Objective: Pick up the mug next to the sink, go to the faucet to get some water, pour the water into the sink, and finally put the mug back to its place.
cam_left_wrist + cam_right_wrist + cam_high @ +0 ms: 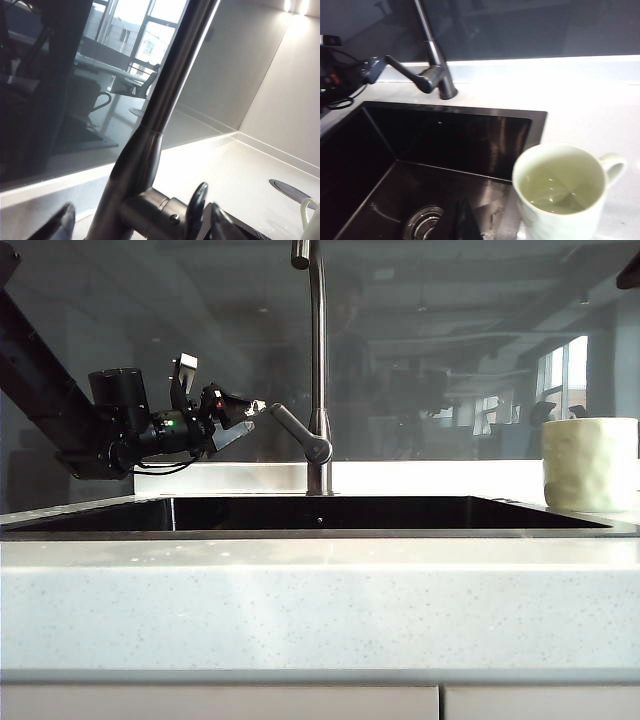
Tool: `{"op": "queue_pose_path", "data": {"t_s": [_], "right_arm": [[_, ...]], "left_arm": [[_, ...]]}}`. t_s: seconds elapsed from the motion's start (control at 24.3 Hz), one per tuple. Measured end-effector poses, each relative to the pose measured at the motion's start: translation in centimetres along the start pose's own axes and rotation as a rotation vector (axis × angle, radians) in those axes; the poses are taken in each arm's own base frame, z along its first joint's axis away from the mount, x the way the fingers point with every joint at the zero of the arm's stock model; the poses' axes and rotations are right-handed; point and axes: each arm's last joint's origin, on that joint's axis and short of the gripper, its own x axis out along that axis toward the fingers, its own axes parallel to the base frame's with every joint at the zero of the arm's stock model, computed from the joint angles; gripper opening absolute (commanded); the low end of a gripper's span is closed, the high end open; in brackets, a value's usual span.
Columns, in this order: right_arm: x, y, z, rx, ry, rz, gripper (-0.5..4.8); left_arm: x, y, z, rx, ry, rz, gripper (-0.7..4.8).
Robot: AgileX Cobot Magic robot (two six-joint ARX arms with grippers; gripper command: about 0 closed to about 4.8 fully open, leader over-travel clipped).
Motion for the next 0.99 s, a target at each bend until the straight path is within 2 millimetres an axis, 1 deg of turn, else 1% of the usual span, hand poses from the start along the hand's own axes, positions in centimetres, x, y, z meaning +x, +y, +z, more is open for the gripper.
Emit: {"op": "queue_pose_path", "data": {"t_s": [0.41,0.54,0.7,0.78,0.82,0.87,0.99], "right_arm": [[0.0,-0.1,0.1,-0.001,-0.017,-0.041,-0.09],[-0.9,0.7,0.3,0.005,-0.033,-0.128,-0.09],[-1.7,2.4,0.3,-0.079,-0.048,-0.242,-0.09],[-2.4,3.2,-0.4,-0.12,-0.065,-0.284,-0.09],[-3.2,3.5,-1.6,-0.134,-0.099,-0.326,-0.09],[-3.6,3.3,-2.9,-0.134,-0.114,-0.351,-0.09],[-4.1,2.9,-5.8,-0.129,-0.165,-0.368,-0.09]], "left_arm": [[0.0,0.2,-0.3,-0.03,0.019,0.014,3.4],[0.0,0.2,-0.3,-0.031,0.02,0.014,3.4],[0.1,0.2,-0.3,-0.03,0.019,0.013,3.4],[0.1,0.1,-0.3,-0.032,0.02,0.013,3.4],[0.0,0.2,-0.2,-0.032,0.02,0.016,3.4],[0.0,0.2,-0.2,-0.033,0.02,0.016,3.4],[0.1,0.2,-0.3,-0.035,0.022,0.016,3.4]]}}
